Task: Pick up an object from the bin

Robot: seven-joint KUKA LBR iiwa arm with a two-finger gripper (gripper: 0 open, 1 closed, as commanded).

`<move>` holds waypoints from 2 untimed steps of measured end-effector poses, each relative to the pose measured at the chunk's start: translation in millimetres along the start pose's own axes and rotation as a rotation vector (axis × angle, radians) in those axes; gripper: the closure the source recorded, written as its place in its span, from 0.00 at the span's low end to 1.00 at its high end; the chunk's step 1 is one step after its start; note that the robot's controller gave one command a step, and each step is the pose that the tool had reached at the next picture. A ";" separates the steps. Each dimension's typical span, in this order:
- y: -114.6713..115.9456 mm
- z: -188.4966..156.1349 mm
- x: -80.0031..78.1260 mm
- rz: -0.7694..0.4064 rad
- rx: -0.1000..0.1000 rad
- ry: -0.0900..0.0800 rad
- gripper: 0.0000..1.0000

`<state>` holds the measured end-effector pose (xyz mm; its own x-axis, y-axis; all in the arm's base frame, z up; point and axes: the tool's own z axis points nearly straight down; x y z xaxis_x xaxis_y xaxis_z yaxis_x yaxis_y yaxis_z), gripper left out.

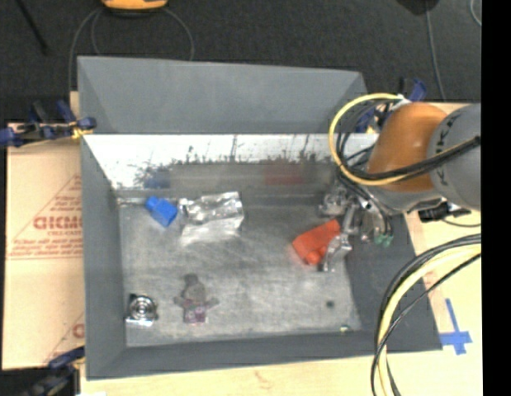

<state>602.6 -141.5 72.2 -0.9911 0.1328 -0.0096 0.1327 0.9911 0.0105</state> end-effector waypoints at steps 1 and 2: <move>-0.5 -3.5 -1.7 -0.004 0.004 -0.004 1.00; -3.6 -123.9 18.2 -0.250 0.013 0.001 1.00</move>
Offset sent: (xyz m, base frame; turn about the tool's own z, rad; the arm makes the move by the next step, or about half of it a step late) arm 0.0000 0.0000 0.0000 0.0000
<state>582.7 -143.8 195.9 -0.9931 -0.1169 -0.0096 -0.1169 0.9931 -0.0054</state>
